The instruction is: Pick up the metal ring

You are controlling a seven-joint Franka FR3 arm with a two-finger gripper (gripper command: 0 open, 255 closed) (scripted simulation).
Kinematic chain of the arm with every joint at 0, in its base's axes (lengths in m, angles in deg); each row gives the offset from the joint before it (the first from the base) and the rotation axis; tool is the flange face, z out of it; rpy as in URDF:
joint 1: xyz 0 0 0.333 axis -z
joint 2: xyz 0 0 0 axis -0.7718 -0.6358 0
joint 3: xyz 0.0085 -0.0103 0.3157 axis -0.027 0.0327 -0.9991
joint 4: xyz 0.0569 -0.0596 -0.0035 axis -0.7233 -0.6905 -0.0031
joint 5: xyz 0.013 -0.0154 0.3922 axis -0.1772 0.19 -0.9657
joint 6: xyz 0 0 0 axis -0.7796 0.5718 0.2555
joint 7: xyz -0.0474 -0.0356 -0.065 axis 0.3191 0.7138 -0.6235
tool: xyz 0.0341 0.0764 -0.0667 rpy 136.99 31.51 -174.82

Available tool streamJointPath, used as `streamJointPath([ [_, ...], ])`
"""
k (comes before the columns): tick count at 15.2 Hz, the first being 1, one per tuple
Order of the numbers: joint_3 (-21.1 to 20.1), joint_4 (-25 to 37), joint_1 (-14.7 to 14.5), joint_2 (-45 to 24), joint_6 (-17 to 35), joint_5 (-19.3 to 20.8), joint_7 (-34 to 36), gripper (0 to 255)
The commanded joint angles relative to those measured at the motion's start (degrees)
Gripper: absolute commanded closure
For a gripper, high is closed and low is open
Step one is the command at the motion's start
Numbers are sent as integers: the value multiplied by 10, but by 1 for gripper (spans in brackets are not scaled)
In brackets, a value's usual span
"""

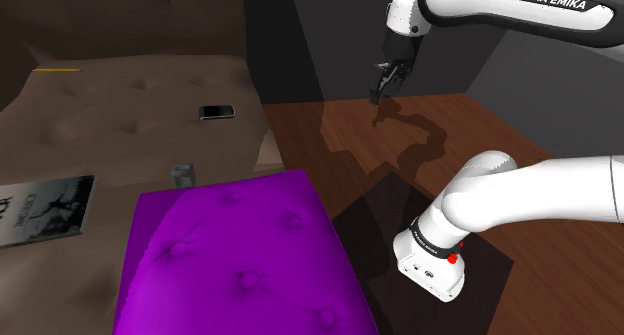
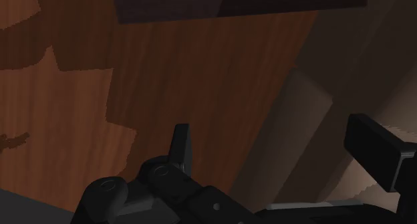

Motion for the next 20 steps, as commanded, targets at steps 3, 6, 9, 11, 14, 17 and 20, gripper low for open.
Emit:
streamJointPath([
  [3,-23,0,-7,-15,10,-22,34,0],
  [6,-58,5,-16,-43,27,-53,84,0],
  [9,-92,17,-24,-77,46,-81,133,0],
  [11,-114,28,-28,-104,60,-97,165,0],
  [14,-146,50,-32,-148,81,-116,213,0],
  [17,-178,79,-35,-197,102,-130,262,0],
  [20,-209,113,-36,-252,122,-136,311,0],
])
